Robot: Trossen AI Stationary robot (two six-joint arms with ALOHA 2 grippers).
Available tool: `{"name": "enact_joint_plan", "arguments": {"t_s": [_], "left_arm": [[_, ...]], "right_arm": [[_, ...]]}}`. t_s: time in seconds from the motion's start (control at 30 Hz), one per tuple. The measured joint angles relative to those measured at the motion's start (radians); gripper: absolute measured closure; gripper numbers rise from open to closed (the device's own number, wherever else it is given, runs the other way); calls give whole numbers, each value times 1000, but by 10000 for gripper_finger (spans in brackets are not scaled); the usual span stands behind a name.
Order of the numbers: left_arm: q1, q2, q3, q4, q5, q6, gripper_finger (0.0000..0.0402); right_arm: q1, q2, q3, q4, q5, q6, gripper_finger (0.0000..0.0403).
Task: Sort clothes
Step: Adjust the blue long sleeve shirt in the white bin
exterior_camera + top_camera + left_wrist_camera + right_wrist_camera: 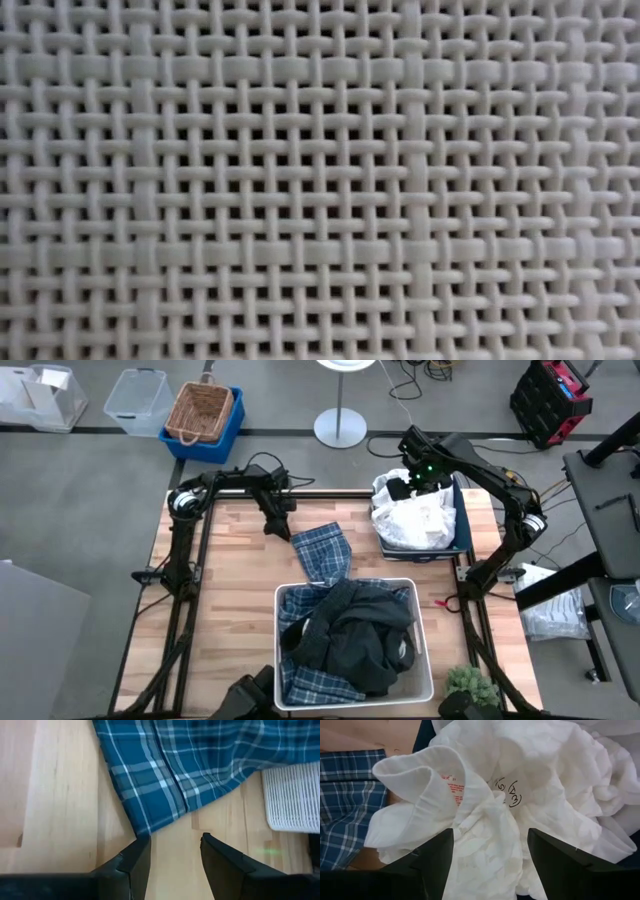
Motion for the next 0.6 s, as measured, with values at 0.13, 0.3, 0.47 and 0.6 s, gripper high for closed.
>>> {"name": "enact_joint_plan", "arguments": {"t_s": [0.13, 0.3, 0.47, 0.6], "left_arm": [[-3, 0, 1, 14, -9, -17, 249], [-20, -8, -6, -72, -235, 224, 249], [-20, -29, -21, -7, -276, 377, 249], [-19, -28, -14, 46, -177, 499, 249]], "right_arm": [[0, 0, 0, 0, 0, -7, 155], [0, 0, 0, 0, 1, -21, 162], [0, 0, 0, -2, 1, -18, 160], [0, 0, 0, -1, 1, -13, 155]]}}
